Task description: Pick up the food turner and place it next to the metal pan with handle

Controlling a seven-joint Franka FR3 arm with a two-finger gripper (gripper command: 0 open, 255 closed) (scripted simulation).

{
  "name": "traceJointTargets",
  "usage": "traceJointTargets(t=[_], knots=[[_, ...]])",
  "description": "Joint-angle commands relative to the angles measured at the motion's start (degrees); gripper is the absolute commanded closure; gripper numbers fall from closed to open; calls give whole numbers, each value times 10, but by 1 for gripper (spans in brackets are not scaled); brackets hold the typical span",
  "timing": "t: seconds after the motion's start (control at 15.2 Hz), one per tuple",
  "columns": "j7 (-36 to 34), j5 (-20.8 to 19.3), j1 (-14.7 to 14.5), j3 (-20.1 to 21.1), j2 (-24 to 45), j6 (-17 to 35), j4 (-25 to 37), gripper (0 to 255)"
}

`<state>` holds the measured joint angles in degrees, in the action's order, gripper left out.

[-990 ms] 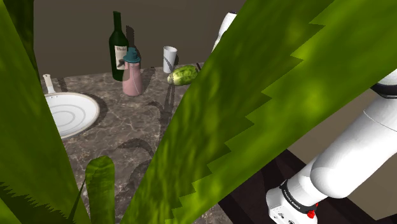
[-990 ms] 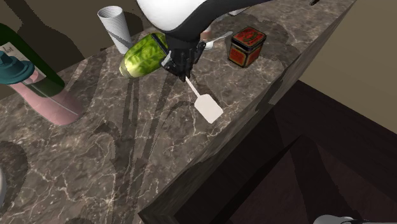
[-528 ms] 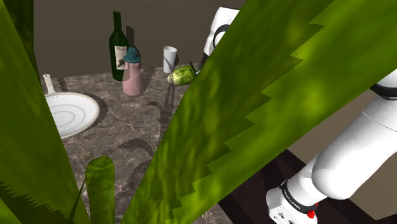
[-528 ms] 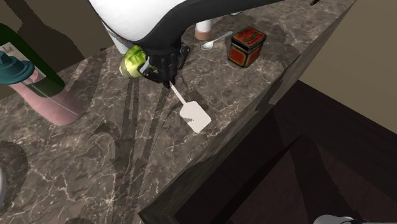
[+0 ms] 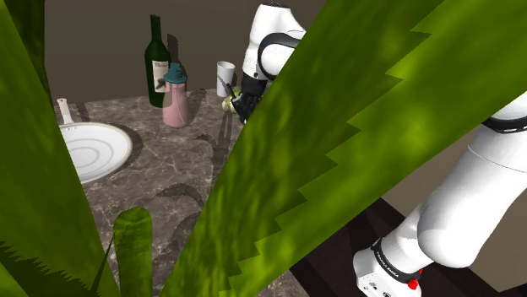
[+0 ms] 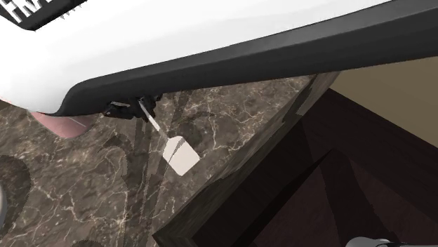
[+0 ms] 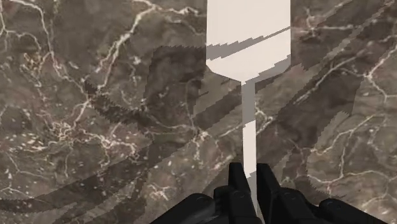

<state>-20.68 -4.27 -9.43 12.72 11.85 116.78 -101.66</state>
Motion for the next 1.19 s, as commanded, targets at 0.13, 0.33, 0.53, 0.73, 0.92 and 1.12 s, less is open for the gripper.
traceJointTargets(t=[0.13, 0.33, 0.53, 0.73, 0.92, 1.12], knots=[[-55, -16, -35, 16, 38, -20, 55, 255], [-92, -30, -64, 25, 73, -37, 104, 255], [-127, -44, -94, 32, 114, -58, 162, 255], [-159, -59, -127, 36, 161, -85, 232, 255], [-187, -74, -164, 38, 216, -119, 320, 255], [-209, -89, -207, 36, 287, -166, 436, 255]])
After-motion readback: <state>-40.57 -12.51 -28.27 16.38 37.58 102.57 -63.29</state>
